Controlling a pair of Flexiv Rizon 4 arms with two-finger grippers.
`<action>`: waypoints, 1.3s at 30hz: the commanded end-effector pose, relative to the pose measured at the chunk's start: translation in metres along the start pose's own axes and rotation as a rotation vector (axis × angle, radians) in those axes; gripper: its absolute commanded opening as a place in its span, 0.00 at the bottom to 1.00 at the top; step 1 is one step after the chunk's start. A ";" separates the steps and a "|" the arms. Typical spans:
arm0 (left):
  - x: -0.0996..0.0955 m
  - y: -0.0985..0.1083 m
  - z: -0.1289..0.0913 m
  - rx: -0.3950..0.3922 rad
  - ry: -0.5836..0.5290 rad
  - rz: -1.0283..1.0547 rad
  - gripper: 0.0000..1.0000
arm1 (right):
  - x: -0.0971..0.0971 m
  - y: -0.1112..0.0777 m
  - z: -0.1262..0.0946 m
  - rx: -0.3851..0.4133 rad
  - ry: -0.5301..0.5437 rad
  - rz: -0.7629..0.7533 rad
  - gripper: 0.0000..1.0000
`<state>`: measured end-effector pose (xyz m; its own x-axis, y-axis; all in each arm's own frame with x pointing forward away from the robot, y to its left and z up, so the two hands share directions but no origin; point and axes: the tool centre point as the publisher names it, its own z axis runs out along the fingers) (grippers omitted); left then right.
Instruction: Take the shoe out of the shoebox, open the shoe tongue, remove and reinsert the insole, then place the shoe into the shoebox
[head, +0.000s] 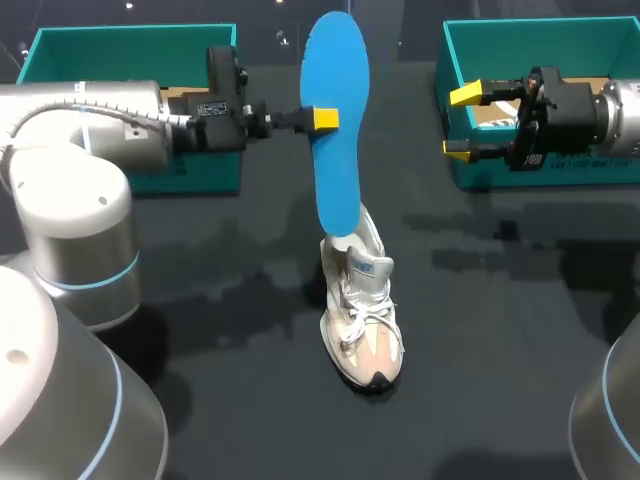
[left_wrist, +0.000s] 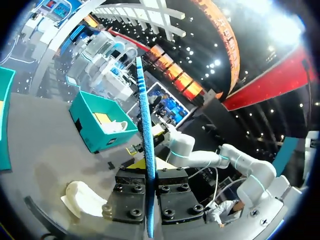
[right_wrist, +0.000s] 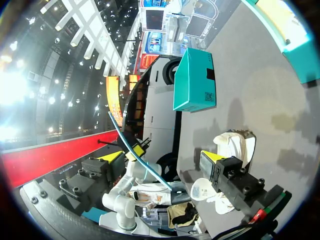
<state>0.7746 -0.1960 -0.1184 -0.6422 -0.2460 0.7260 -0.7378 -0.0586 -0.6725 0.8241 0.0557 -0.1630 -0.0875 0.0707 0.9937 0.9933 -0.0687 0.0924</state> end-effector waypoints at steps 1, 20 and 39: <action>-0.004 -0.003 0.006 -0.115 0.025 -0.400 0.00 | 0.000 -0.001 0.001 -0.002 -0.002 0.000 1.00; -0.036 0.016 0.029 -0.144 0.018 -0.671 0.00 | 0.000 -0.001 0.001 -0.002 -0.002 0.000 1.00; -0.067 0.017 0.050 -0.113 0.028 -0.765 0.00 | 0.021 0.003 -0.010 0.045 -0.224 -0.070 1.00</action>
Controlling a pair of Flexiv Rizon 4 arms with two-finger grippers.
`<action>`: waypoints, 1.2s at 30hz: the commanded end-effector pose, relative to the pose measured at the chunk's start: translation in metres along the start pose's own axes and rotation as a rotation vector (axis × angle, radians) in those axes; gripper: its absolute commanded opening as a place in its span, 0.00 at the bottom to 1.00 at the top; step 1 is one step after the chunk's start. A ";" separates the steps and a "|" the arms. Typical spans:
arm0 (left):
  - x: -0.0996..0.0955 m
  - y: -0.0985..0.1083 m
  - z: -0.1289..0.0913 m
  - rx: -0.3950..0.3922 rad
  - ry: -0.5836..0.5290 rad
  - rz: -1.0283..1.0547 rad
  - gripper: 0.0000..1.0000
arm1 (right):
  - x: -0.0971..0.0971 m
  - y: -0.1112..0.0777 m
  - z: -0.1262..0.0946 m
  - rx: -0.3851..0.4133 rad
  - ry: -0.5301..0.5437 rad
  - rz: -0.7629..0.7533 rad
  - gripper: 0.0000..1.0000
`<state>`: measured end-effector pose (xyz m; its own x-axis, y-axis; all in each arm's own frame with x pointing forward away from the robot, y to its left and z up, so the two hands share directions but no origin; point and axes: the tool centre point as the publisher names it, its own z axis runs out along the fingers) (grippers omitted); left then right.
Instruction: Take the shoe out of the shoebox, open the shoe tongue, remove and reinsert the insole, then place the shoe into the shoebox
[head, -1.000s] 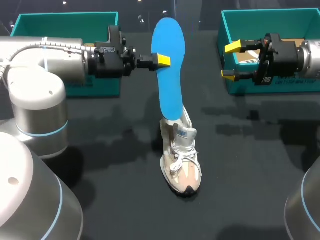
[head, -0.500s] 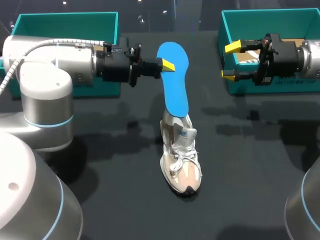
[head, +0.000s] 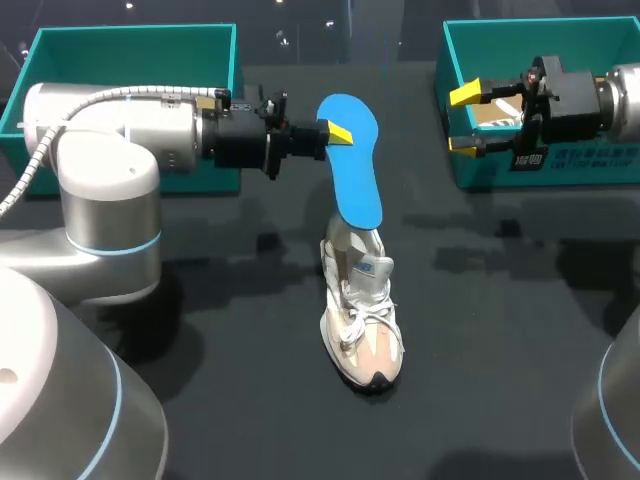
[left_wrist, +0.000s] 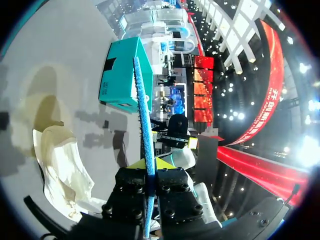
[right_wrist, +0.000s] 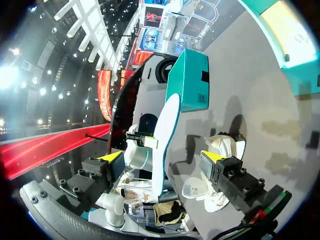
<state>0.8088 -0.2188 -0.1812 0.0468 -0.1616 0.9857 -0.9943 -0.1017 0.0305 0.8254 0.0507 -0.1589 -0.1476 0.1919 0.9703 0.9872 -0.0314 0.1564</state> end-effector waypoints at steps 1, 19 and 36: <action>-0.003 -0.008 0.013 0.005 0.011 -0.007 0.00 | 0.020 0.003 -0.008 0.027 -0.133 -0.006 1.00; -0.005 -0.015 0.020 0.013 0.028 -0.033 0.00 | 0.074 0.017 0.005 0.138 -0.775 0.055 1.00; -0.005 -0.015 0.020 0.013 0.028 -0.033 0.00 | 0.124 0.029 0.042 0.096 -1.235 0.018 1.00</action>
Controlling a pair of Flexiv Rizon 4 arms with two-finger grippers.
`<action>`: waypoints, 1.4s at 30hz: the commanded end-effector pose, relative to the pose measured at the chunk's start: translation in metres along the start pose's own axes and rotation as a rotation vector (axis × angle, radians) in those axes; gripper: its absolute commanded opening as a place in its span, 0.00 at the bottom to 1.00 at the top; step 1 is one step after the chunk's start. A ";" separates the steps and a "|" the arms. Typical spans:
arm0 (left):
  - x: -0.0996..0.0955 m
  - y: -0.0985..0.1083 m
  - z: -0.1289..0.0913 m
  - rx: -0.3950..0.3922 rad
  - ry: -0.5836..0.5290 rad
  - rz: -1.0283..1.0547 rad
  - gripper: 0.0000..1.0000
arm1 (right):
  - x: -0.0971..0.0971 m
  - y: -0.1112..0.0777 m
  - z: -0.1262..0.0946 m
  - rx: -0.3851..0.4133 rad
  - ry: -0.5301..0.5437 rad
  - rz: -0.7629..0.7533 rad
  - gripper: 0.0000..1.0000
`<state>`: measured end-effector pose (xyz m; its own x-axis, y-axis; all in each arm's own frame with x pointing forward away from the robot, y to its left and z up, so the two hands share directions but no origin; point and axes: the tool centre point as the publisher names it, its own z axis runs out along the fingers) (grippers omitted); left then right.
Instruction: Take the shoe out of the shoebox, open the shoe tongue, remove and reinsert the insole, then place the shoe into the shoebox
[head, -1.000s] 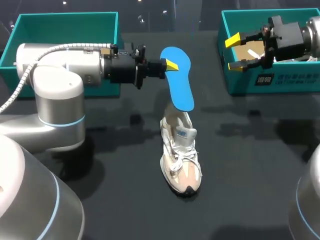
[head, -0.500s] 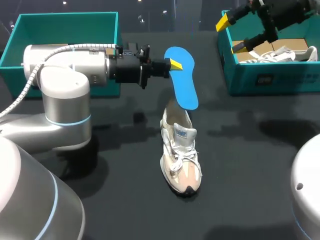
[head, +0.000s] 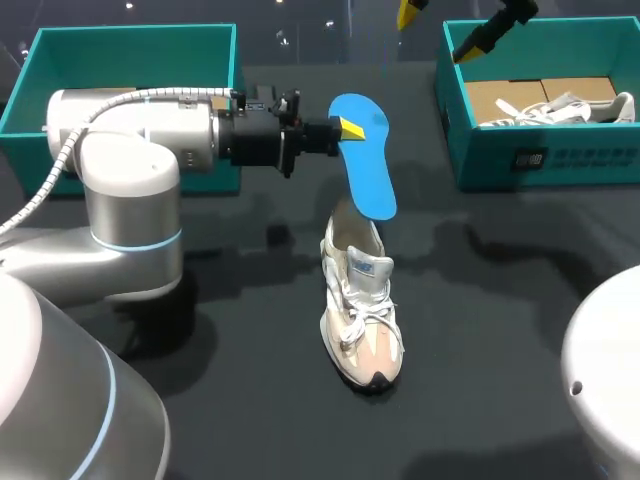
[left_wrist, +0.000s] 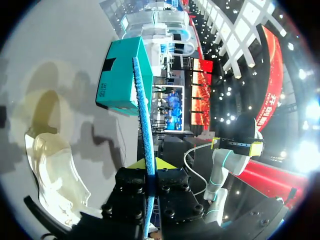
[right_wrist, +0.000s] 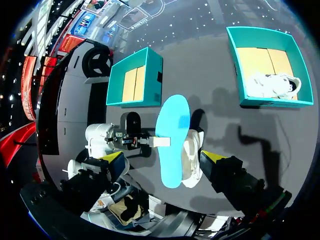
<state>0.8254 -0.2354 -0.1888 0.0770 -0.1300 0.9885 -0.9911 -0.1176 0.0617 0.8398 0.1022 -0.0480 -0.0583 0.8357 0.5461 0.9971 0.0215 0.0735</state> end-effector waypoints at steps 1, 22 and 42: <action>0.000 0.000 0.001 0.002 0.000 0.000 0.00 | 0.017 -0.001 0.002 -0.012 -0.466 0.006 1.00; 0.000 0.000 0.001 0.002 0.000 0.000 0.00 | 0.053 -0.003 0.014 -0.063 -0.627 -0.002 1.00; 0.000 0.000 0.001 0.002 0.000 0.000 0.00 | 0.059 -0.005 0.018 -0.074 -0.626 -0.003 1.00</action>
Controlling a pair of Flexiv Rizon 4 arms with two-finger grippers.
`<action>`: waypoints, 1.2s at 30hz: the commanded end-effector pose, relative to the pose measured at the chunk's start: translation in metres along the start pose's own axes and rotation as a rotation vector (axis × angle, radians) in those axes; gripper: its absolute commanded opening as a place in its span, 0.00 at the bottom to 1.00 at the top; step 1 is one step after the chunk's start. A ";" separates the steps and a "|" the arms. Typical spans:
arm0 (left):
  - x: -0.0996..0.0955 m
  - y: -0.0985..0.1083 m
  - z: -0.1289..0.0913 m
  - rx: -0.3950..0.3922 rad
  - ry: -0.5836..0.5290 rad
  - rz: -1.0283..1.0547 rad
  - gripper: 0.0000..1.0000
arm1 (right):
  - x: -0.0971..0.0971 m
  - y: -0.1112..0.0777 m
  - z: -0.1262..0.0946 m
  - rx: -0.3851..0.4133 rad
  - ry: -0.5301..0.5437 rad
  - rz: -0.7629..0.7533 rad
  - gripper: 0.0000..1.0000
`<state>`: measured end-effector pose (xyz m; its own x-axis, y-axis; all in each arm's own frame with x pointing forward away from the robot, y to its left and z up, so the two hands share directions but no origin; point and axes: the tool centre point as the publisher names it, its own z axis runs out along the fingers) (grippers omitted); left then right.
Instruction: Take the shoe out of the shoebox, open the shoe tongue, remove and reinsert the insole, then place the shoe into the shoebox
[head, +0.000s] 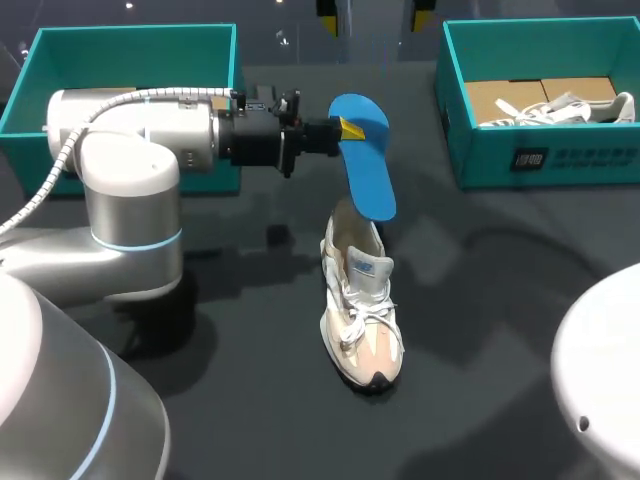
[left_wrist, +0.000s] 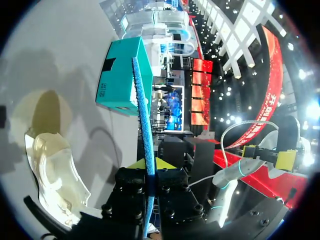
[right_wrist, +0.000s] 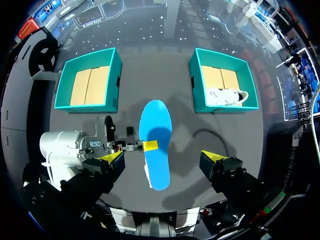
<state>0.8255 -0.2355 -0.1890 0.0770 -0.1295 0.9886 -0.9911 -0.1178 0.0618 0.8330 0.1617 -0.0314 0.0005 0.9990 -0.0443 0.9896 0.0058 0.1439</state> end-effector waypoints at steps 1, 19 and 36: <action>0.000 0.000 0.001 0.001 -0.001 0.000 0.00 | 0.000 0.000 0.000 0.000 -0.001 0.001 1.00; 0.000 0.000 0.001 0.001 -0.001 0.000 0.00 | -0.025 -0.003 0.002 -0.002 0.209 0.028 1.00; 0.000 0.000 0.001 0.001 -0.001 0.000 0.00 | -0.067 -0.004 0.029 0.058 0.621 0.116 1.00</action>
<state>0.8255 -0.2355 -0.1890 0.0771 -0.1294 0.9886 -0.9911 -0.1179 0.0618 0.8361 0.1032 -0.0512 0.0607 0.9533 0.2960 0.9946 -0.0827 0.0622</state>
